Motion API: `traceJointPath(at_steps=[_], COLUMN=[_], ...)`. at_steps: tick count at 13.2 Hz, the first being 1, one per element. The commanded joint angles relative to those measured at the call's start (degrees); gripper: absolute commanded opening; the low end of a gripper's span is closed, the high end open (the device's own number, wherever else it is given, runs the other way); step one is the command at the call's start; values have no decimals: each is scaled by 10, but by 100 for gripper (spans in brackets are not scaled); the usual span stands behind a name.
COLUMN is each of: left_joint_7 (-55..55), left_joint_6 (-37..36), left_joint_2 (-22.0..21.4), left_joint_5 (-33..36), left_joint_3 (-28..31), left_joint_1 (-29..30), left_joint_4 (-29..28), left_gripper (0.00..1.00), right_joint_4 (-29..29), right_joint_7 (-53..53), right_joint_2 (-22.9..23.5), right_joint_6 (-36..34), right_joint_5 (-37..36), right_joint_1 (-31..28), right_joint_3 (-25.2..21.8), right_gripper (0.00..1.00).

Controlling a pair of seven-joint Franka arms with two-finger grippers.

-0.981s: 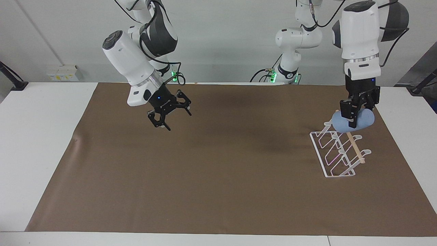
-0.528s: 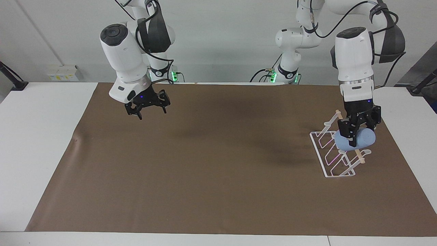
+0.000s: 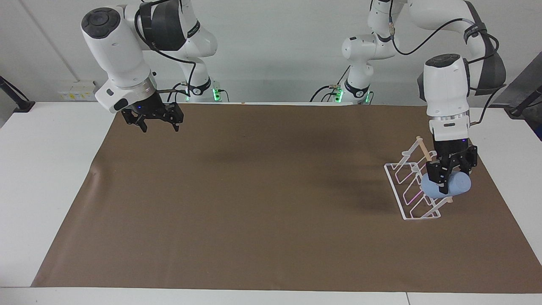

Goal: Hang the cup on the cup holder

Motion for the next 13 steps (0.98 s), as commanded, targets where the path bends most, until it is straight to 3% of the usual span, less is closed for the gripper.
traceJointPath(at_steps=[1, 13], left_joint_7=[-16, -20], left_joint_6=[29, 90], left_joint_2=[0, -6], left_joint_5=[15, 37], left_joint_3=[-2, 0], left_joint_1=[5, 25], left_joint_4=[-17, -84], left_gripper=[0, 0], right_joint_4=[21, -5], right_joint_7=[42, 44], right_joint_2=[16, 8], right_joint_6=[-6, 23], right_joint_5=[-14, -2], right_joint_1=[-1, -1], right_joint_3=[6, -9], right_gripper=[100, 100])
